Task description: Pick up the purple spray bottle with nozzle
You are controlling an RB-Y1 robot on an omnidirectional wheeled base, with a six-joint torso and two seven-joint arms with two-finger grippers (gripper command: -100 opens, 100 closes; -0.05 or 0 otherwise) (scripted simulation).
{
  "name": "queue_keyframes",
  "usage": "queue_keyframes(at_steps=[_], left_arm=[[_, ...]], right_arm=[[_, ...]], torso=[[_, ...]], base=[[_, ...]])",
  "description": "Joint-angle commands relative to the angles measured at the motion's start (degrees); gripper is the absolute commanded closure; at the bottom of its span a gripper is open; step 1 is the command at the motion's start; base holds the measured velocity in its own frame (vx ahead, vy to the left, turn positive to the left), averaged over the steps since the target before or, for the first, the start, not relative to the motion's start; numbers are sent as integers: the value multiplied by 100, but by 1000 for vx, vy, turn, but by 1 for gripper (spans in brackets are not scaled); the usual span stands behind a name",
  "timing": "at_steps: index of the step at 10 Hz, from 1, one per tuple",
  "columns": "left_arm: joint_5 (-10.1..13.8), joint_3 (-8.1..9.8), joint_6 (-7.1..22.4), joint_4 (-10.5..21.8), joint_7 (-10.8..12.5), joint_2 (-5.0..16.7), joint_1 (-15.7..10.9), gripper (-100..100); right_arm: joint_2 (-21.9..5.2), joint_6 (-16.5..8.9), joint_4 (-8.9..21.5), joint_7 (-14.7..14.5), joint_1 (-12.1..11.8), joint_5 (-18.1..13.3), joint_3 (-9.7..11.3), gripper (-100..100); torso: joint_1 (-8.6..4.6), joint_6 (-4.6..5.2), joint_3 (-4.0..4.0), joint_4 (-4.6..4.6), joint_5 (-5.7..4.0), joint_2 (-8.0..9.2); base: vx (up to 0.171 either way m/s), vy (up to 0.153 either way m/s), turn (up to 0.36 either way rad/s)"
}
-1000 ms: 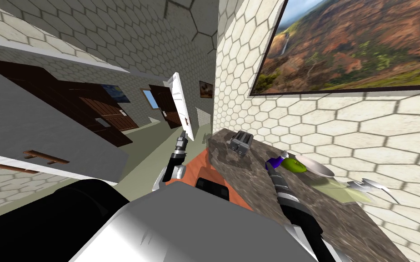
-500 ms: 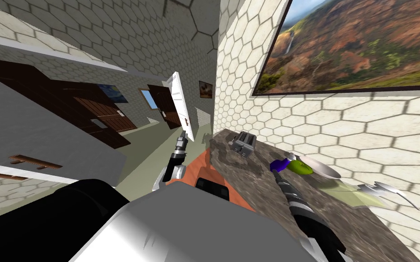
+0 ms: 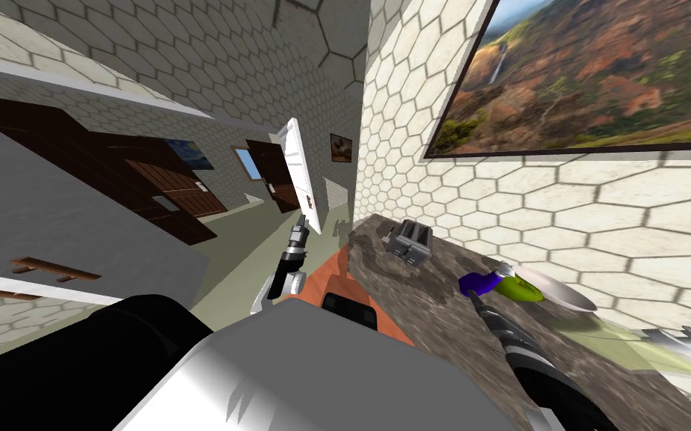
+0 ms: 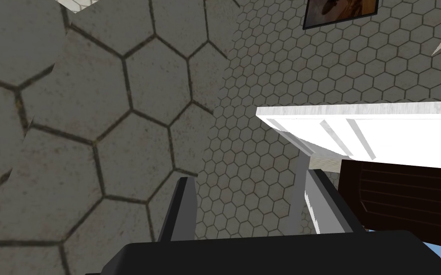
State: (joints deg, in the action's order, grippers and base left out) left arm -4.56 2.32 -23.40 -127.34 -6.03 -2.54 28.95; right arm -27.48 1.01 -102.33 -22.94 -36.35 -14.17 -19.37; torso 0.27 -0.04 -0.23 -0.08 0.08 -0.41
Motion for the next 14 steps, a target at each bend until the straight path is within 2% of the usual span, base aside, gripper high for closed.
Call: queue_keyframes(at_steps=[1,6,7,8,9,11,12,14], left_arm=[[0,0,0,0,0,0,0,0],[0,0,0,0,0,0,0,0],[0,0,0,0,0,0,0,0],[0,1,0,0,0,0,-1,0],[0,1,0,0,0,1,-1,0],[0,0,0,0,0,0,-2,0],[0,0,0,0,0,1,-1,0],[0,0,0,0,0,0,-2,0]], right_arm=[[-174,-122,178,-155,47,-64,-161,-100],[-702,-448,648,-563,226,-249,-618,-100],[-620,-426,578,-525,225,-240,-555,-100],[-630,-451,581,-542,229,-245,-562,0],[-762,-254,866,-606,515,-229,-370,-100],[-762,-254,1295,-606,817,-229,-370,-100],[-896,-59,1434,-672,1014,-214,-178,-100],[-896,-59,1853,-672,1405,-214,-178,-100]], torso=[[0,0,0,0,0,0],[-10,0,1,0,-2,3],[-6,0,3,1,-2,7],[-16,2,10,3,-4,21],[-25,2,17,6,-6,31],[-20,2,31,11,-6,56],[-24,3,29,11,-6,52],[-19,2,32,12,-5,56]], base=[[100,84,38],[80,62,44],[31,30,3],[6,5,-1],[-44,28,-74],[-50,25,-10],[-54,30,-58],[-41,25,-16]])
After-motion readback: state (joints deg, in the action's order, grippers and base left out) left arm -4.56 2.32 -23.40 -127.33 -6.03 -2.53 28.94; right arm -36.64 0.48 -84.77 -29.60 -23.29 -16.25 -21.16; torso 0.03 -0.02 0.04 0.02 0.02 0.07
